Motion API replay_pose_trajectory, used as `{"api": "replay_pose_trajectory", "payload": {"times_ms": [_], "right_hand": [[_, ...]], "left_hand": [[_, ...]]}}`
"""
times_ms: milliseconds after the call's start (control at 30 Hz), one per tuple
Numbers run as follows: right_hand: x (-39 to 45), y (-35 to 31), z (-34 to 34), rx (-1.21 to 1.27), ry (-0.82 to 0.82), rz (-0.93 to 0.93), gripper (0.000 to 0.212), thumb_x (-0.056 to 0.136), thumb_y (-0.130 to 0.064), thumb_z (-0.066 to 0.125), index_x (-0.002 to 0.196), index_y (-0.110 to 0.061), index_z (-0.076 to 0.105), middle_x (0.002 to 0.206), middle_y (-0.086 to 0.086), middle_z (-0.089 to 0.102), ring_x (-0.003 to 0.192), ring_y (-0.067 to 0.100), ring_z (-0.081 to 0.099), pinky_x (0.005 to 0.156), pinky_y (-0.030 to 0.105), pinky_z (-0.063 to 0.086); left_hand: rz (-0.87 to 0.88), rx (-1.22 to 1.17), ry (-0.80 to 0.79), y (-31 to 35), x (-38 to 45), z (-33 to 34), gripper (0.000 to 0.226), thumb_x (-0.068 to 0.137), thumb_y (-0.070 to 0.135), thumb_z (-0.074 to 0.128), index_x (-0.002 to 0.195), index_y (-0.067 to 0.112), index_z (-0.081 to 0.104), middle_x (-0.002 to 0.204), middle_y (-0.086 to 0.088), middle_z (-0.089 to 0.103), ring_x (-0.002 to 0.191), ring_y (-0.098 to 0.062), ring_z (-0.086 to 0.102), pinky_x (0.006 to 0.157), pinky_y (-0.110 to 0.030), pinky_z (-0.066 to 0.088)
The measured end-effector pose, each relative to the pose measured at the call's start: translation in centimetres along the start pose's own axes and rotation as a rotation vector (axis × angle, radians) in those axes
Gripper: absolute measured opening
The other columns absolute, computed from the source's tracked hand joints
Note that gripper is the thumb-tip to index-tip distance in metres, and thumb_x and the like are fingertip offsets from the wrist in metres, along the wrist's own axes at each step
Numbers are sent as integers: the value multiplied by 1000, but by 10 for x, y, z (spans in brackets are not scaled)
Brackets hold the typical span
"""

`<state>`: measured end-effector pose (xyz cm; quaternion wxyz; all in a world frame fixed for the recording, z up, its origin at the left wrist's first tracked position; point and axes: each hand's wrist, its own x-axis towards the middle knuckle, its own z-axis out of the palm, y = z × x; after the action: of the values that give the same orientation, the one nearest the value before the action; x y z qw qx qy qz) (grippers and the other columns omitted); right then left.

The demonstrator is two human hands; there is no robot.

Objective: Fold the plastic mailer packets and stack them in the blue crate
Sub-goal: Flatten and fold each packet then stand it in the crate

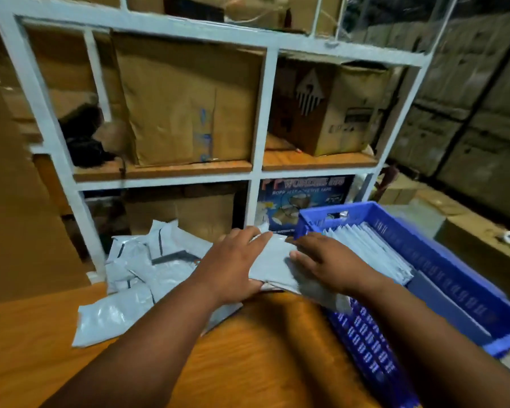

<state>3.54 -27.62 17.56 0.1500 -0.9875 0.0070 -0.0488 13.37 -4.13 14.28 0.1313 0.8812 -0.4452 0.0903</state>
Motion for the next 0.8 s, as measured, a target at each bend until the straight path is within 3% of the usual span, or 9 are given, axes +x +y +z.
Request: {"api": "replay_pose_trajectory", "payload": {"times_ms": [33, 100, 200, 300, 433, 500, 600, 700, 800], "right_hand": [[-1, 7, -16, 0, 29, 42, 30, 102, -56, 54, 102, -27, 62, 99, -7, 62, 96, 23, 63, 78, 39, 48], [-9, 21, -43, -7, 68, 129, 21, 102, -39, 62, 95, -20, 61, 91, -3, 65, 86, 23, 63, 74, 41, 49], [-34, 46, -76, 1, 109, 277, 17, 99, -38, 67, 97, -21, 66, 93, -4, 69, 87, 17, 65, 76, 38, 53], [-65, 77, -103, -7, 101, 336, 15, 100, -39, 69, 91, -28, 64, 88, -11, 67, 84, 14, 63, 69, 27, 46], [-112, 134, -129, -45, 138, 452, 18, 97, -35, 74, 94, -19, 66, 89, -1, 68, 85, 21, 64, 76, 39, 53], [-131, 166, -137, -59, 189, 548, 16, 96, -31, 73, 91, -19, 65, 87, 0, 67, 83, 22, 63, 75, 40, 53], [-145, 214, -134, -167, 183, 670, 19, 93, -32, 70, 82, -21, 60, 80, 0, 62, 79, 27, 61, 63, 38, 48], [-139, 250, -109, -235, 64, 741, 16, 92, -34, 69, 84, -23, 62, 84, 2, 64, 78, 27, 60, 63, 32, 43], [-124, 278, -77, -305, -46, 738, 16, 93, -31, 67, 101, -19, 71, 101, 7, 71, 86, 31, 65, 69, 32, 46]], "left_hand": [[41, 2, 20, 6, 15, -4, 104, 87, 60, 74, 169, 34, 16, 167, 5, 25, 150, -23, 31, 123, -45, 38], [122, 4, 59, 21, 43, -5, 104, 86, 55, 77, 169, 33, 17, 167, 4, 26, 151, -23, 30, 123, -46, 37], [217, -45, 109, 56, 78, 1, 104, 84, 45, 80, 168, 32, 21, 168, 2, 27, 152, -25, 31, 122, -49, 39], [235, -124, 133, 99, 105, 11, 108, 86, 39, 79, 169, 33, 11, 174, 3, 17, 157, -24, 23, 126, -47, 32], [82, -287, 51, 159, 134, 31, 110, 97, 45, 73, 170, 30, -7, 175, -3, 14, 156, -30, 28, 122, -48, 38], [55, -328, -3, 186, 146, 48, 91, 99, 46, 70, 171, 24, 18, 169, -8, 32, 151, -32, 38, 117, -46, 42], [86, -336, -47, 225, 160, 81, 49, 98, 47, 68, 140, 23, 64, 134, -2, 67, 126, -28, 61, 101, -41, 52], [18, -336, -137, 255, 163, 111, 31, 96, 48, 62, 113, 25, 74, 107, 2, 75, 106, -27, 68, 86, -40, 56], [-43, -272, -161, 264, 162, 136, 31, 95, 52, 58, 102, 25, 72, 99, 3, 75, 99, -29, 68, 79, -39, 57]]}}
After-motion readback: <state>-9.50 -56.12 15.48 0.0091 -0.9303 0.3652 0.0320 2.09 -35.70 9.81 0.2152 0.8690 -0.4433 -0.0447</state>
